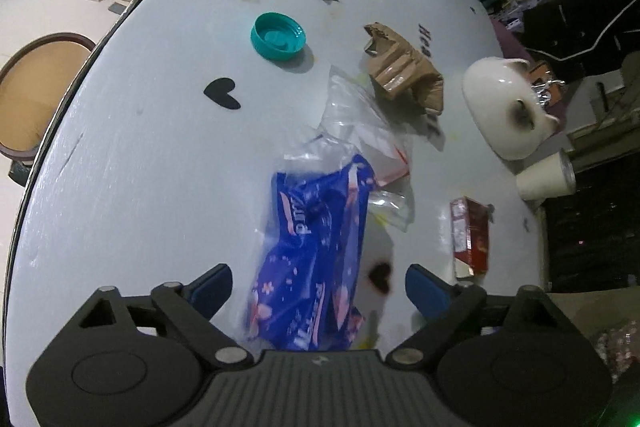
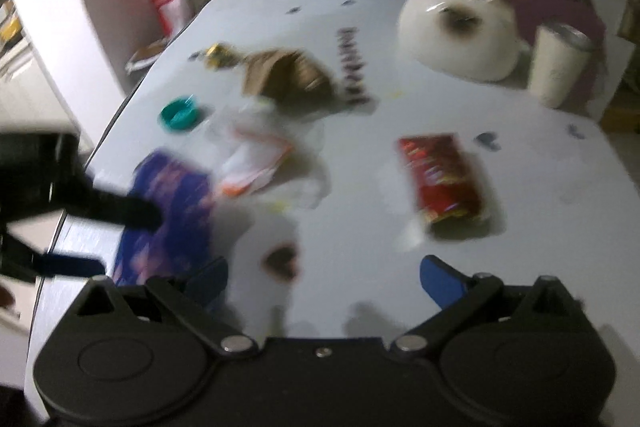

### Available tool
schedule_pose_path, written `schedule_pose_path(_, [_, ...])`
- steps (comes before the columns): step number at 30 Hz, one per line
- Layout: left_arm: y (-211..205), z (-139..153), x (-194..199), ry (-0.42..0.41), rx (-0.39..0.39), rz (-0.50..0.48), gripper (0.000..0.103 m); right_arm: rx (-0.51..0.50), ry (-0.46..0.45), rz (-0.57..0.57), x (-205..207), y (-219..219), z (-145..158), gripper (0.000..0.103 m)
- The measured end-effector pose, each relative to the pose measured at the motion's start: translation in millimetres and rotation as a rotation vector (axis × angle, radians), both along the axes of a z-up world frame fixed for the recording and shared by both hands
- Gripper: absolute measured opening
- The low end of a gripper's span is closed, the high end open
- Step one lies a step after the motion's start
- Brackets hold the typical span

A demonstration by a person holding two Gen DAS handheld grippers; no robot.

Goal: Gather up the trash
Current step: 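Grasp the blue printed wrapper with the left tool while the right tool grasps the red snack packet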

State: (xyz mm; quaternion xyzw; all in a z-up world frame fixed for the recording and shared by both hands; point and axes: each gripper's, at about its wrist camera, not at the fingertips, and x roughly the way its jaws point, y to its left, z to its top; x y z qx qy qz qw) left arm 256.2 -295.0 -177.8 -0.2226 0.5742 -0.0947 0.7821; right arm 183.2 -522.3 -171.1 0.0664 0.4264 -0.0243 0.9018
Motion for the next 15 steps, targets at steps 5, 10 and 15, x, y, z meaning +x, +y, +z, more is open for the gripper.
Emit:
schedule_pose_path(5, [-17.8, -4.3, 6.6, -0.044, 0.135, -0.101, 0.086, -0.087, -0.005, -0.104, 28.9, -38.9, -3.6, 0.103])
schedule_pose_path(10, [-25.9, -11.9, 8.0, -0.054, 0.177, -0.192, 0.072, -0.14, 0.024, -0.091, 61.1, -61.0, -16.1, 0.103])
schedule_pose_path(15, [-23.6, -17.1, 8.9, -0.039, 0.173, -0.203, 0.06, -0.107, 0.099, -0.029, 83.3, -66.2, -32.3, 0.089])
